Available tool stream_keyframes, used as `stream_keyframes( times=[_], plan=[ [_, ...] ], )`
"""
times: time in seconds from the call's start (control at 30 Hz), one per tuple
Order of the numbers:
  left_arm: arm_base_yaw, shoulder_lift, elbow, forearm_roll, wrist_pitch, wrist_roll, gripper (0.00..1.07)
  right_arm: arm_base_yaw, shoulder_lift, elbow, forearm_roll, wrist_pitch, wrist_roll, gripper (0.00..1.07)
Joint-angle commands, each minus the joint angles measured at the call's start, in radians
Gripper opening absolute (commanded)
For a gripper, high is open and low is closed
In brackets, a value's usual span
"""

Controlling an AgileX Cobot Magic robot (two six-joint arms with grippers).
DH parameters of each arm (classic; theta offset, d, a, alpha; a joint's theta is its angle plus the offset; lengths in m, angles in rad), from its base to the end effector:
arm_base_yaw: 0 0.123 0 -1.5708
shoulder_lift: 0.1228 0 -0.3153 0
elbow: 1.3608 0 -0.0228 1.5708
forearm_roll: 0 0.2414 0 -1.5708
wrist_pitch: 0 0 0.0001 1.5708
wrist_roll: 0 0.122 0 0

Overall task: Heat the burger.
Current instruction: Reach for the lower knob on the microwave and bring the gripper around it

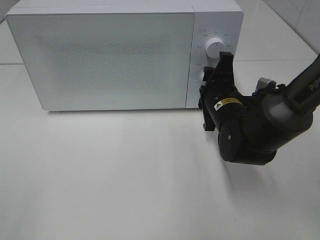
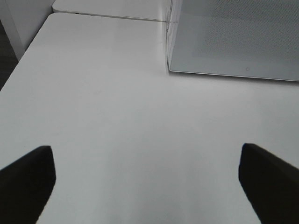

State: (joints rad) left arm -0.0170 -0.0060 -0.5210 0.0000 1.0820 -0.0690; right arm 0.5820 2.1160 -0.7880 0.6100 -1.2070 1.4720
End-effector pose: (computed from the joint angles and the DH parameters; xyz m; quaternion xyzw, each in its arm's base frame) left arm -0.0202 0.0003 0.2624 -0.0221 0.8515 -0.0225 0.5235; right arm 0.3680 0.1640 0.1387 0.5406 0.5020 0.5014 0.4521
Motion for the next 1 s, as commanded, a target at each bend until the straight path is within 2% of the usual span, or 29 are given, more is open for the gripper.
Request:
stream_keyframes(
  times=[0.03,0.13,0.2,0.3,0.37,0.43,0.47,0.5,0.57,0.6,0.63,0.77,0.8,1.0],
  plan=[
    [0.002,-0.014,0.001,0.0,-0.012,-0.002,1.0,-0.003,-0.022,-0.049,-0.13,-0.194,0.002,0.02],
    [0.002,-0.014,0.001,0.0,-0.012,-0.002,1.0,-0.003,-0.022,-0.049,-0.123,-0.194,0.002,0.02],
    [0.002,-0.014,0.001,0.0,-0.012,-0.002,1.0,-0.003,-0.022,-0.049,-0.104,-0.194,0.002,0.08],
    [0.002,-0.014,0.001,0.0,-0.012,-0.002,1.0,-0.003,-0.022,-0.049,-0.101,-0.194,0.002,0.1],
    [0.002,-0.014,0.001,0.0,-0.012,-0.002,1.0,-0.003,-0.022,-0.049,-0.074,-0.194,-0.021,0.23],
    [0.002,-0.014,0.001,0.0,-0.012,-0.002,1.0,-0.003,-0.022,-0.049,-0.062,-0.194,-0.031,0.26],
    [0.002,-0.014,0.001,0.0,-0.012,-0.002,1.0,-0.003,-0.022,-0.049,-0.057,-0.188,-0.064,0.34],
    [0.002,-0.014,0.001,0.0,-0.012,-0.002,1.0,-0.003,-0.022,-0.049,-0.057,-0.188,-0.064,0.34],
    [0.002,-0.014,0.001,0.0,-0.012,-0.002,1.0,-0.006,-0.022,-0.049,0.005,-0.182,-0.114,0.45],
    [0.002,-0.014,0.001,0.0,-0.012,-0.002,1.0,-0.006,-0.022,-0.049,0.005,-0.182,-0.114,0.45],
    [0.002,-0.014,0.001,0.0,-0.012,-0.002,1.0,-0.011,-0.022,-0.049,0.031,-0.182,-0.142,0.5],
    [0.002,-0.014,0.001,0.0,-0.012,-0.002,1.0,-0.011,-0.022,-0.049,0.065,-0.182,-0.177,0.59],
    [0.002,-0.014,0.001,0.0,-0.012,-0.002,1.0,-0.011,-0.022,-0.049,0.068,-0.182,-0.188,0.65],
    [0.002,-0.014,0.001,0.0,-0.012,-0.002,1.0,-0.008,-0.03,-0.019,0.067,-0.173,-0.202,0.73]
  ],
)
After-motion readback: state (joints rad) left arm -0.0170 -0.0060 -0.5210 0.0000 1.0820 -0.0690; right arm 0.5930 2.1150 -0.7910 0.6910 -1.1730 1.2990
